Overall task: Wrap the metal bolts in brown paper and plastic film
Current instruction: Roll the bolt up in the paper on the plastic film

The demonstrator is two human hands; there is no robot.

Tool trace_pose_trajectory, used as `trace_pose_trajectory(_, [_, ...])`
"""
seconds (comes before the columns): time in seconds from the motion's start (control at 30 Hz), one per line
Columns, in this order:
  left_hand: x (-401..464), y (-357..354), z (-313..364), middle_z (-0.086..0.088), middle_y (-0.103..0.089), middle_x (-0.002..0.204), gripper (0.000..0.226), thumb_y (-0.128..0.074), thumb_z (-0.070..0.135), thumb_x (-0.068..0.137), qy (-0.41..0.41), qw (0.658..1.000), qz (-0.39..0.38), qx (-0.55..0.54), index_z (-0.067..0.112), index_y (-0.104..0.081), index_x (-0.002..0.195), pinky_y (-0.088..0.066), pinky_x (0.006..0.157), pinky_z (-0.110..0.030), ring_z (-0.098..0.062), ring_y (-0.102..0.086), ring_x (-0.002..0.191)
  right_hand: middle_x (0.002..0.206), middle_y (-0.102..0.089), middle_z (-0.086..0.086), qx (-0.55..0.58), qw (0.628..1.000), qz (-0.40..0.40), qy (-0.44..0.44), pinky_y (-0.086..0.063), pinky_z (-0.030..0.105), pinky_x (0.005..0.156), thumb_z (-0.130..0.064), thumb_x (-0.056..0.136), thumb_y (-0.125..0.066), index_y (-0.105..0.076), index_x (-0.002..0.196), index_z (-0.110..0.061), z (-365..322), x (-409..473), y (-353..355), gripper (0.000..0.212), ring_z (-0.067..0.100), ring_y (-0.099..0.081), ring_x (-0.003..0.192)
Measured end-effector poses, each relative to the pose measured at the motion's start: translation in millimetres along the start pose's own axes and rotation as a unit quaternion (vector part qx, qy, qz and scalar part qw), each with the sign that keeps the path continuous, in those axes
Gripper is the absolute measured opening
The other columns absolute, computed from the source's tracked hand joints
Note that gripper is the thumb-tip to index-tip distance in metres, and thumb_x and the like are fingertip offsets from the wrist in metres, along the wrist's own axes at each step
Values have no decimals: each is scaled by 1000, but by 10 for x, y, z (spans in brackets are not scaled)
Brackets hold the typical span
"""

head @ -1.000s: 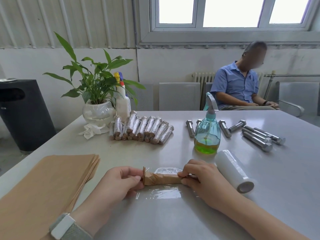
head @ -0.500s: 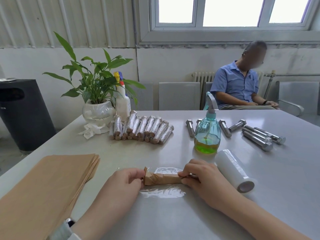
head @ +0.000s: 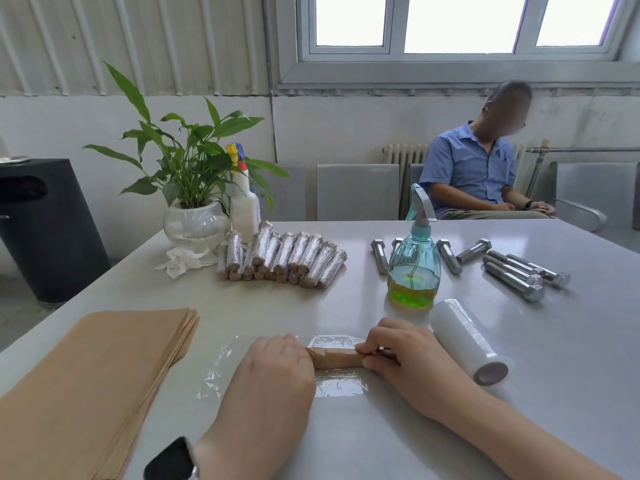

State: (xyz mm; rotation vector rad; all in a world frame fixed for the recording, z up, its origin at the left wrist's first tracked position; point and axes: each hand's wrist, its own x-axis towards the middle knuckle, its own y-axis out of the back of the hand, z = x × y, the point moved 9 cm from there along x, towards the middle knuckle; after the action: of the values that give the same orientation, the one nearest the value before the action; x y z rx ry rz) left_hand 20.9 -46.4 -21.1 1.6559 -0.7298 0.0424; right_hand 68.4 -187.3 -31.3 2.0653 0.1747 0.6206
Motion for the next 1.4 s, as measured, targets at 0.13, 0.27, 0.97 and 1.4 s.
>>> trace_pose_trajectory(0.13, [82,4,91,-1,-53,46,15,-67,7,39,-58,995,-73,46,17,-63,50,-40,43,-26,-19,-49,42,90,-59,-17,-4,1000,0,0,-44,32,87,-24,88,-71,-72,92,-26,-18,-2,10,5,4,-56,91])
trace_pose_trajectory(0.27, [99,-43,-582,10,-71,78,16,-55,23,82,168,943,-106,-268,28,-70,84,-47,63,-25,-8,-65,75,89,-60,-16,-6,1000,5,3,-44,30,84,-23,87,-71,-73,92,-25,-37,-26,25,5,4,-54,86])
trace_pose_trajectory(0.97, [-93,-616,-1501,13,-47,85,19,-51,40,97,329,914,-156,-178,29,-51,81,-44,81,-33,-20,-51,107,88,-60,-16,-2,1000,13,5,-47,34,83,-23,86,-72,-72,89,-27,7,-30,7,5,7,-57,87])
trace_pose_trajectory(1.4, [402,-308,-1121,-5,-46,56,15,-54,16,100,297,776,-45,-554,8,-47,89,-26,33,-19,-9,-33,30,91,-55,-21,-6,1000,-8,12,-43,32,88,-26,89,-69,-71,96,-28,20,4,-20,7,8,-56,96])
